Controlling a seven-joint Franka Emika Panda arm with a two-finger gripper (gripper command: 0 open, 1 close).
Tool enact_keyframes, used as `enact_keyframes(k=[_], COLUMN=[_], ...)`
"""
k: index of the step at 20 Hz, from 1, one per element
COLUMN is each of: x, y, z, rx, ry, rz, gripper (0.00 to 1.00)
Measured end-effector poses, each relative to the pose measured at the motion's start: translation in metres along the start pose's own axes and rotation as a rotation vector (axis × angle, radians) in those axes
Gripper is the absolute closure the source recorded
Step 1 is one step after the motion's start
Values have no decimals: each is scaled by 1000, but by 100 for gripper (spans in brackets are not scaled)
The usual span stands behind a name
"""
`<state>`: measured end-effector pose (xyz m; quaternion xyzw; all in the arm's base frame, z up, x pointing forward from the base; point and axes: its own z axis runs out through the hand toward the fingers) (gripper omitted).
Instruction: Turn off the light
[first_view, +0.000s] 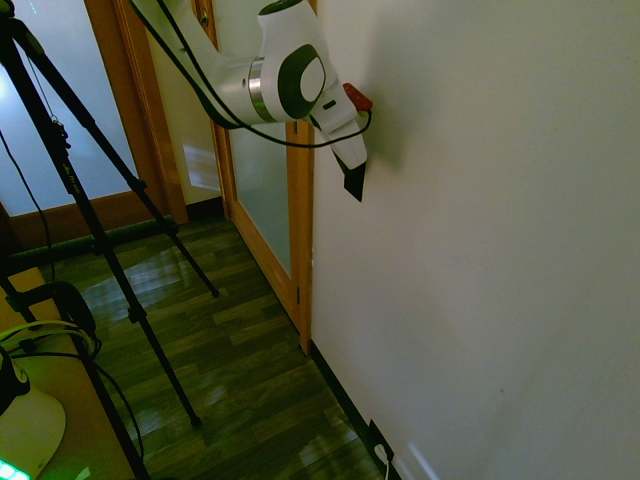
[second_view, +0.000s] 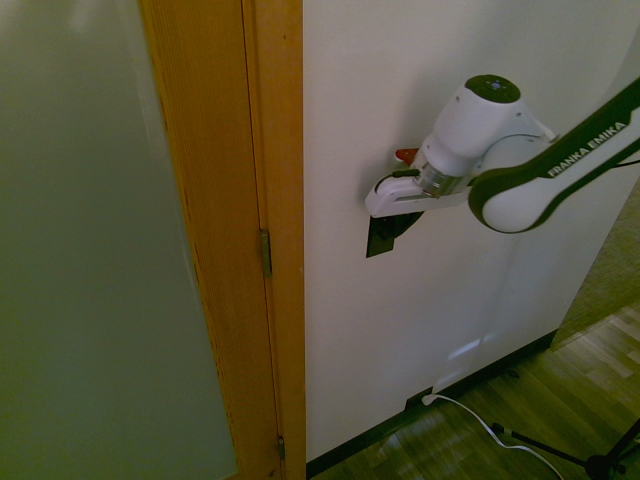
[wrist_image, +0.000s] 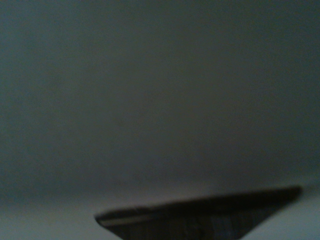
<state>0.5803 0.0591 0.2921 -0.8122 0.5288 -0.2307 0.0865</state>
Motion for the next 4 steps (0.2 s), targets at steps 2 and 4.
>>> enact_keyframes(k=[2,4], x=[-11,-20], y=[26,51], z=[-17,-38], rx=[38,88], ry=[5,-3], rz=[-9,-18], gripper=[0,0])
